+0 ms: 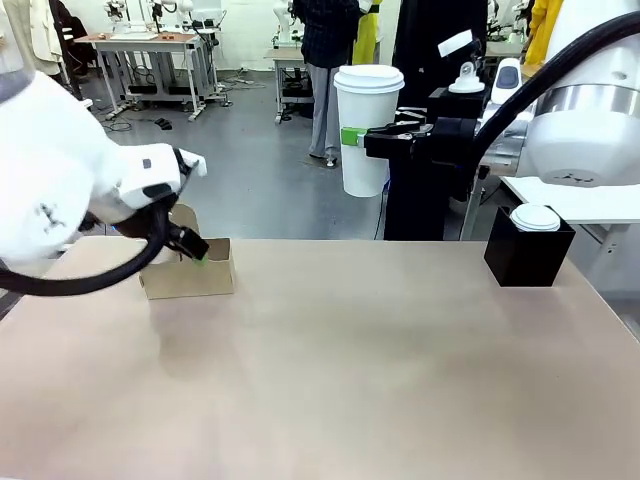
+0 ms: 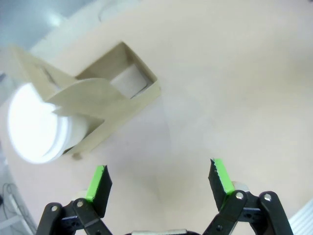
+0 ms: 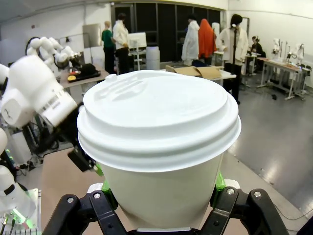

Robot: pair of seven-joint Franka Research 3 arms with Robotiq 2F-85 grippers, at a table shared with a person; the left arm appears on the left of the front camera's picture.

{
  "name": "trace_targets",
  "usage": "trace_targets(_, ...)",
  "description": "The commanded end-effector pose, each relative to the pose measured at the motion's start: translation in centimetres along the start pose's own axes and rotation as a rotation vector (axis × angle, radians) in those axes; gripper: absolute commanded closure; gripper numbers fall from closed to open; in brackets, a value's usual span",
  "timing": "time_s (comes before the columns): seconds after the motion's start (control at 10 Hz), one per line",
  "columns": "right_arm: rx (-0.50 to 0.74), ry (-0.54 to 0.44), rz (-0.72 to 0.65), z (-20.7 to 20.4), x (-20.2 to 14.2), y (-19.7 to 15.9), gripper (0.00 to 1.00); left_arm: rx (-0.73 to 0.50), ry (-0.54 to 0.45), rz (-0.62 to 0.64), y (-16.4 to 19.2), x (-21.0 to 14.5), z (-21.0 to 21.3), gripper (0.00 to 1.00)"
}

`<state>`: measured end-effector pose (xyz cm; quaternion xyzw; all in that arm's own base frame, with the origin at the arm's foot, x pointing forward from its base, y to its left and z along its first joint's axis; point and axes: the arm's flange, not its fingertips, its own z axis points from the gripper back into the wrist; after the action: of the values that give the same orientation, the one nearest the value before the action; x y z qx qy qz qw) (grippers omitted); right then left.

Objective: Pour a drink into a cup and package it in a carrier.
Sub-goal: Position the Cup Carrier in the center of the table.

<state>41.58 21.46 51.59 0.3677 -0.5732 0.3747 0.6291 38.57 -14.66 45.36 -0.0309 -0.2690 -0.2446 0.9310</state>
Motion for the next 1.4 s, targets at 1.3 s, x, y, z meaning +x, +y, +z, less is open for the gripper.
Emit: trace_targets(1.3, 0.003, -0.009, -0.002, -0.2, 0.2, 0.1, 0.19, 0.062, 0.229, 0.584, 8.9, 13.4, 1.6, 0.0)
